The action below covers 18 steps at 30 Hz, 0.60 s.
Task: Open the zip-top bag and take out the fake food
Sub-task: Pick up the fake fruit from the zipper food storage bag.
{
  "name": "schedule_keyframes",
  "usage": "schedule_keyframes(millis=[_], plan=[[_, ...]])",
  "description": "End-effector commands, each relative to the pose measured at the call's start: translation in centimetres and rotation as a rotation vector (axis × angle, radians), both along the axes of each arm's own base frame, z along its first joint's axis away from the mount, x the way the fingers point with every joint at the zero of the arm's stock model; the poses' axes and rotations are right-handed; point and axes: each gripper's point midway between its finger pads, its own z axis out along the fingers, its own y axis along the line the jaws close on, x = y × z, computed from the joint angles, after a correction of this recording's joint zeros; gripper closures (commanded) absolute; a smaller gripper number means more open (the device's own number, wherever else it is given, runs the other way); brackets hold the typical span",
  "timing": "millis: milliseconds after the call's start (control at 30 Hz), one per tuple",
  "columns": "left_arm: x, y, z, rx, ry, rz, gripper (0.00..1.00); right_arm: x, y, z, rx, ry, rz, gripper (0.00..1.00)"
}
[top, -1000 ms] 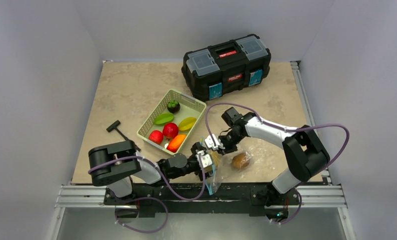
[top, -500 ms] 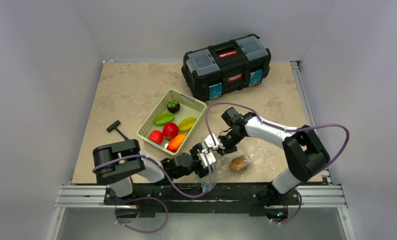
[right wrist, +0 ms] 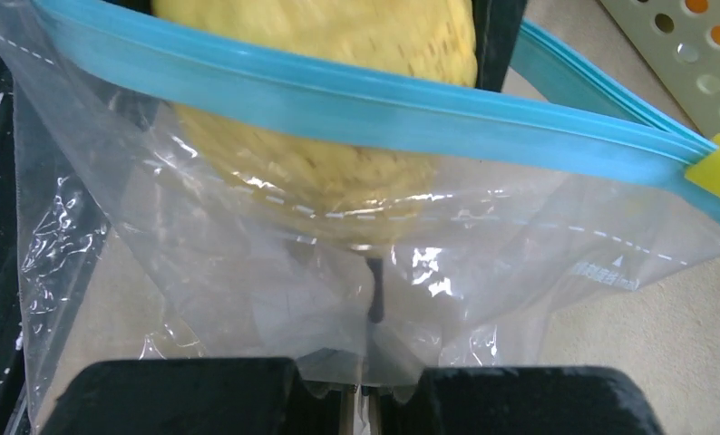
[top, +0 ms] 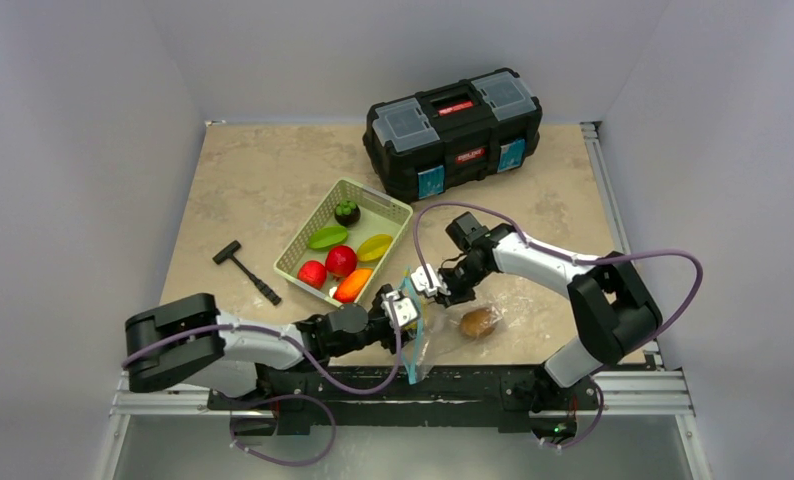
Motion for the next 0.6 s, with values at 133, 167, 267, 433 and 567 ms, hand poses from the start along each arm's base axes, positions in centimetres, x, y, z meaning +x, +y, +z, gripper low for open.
schedule_keyframes(millis=[133, 167, 267, 433, 567], plan=[[-2.7, 0.8, 2.1, -0.058, 0.144, -0.052, 1.00, 1.2, -0.7, 0.6, 0.001, -0.050, -0.036, 0.94], [-2.9, 1.0, 2.1, -0.044, 0.154, -0.050, 1.00, 1.2, -0.8, 0.7, 0.002, -0.050, -0.039, 0.94], [-3.1, 1.9, 2.7, -0.023, 0.166, -0.041, 1.00, 1.5, -1.2, 0.9, 0.006, -0.052, -0.052, 0.94], [-3.2, 3.5, 3.5, 0.002, 0.178, -0.006, 1.00, 2.0, -1.8, 1.2, 0.011, -0.065, -0.073, 0.94], [-3.0, 4.6, 4.0, 0.005, 0.179, 0.029, 1.00, 2.2, -2.3, 1.2, 0.008, -0.071, -0.080, 0.94]])
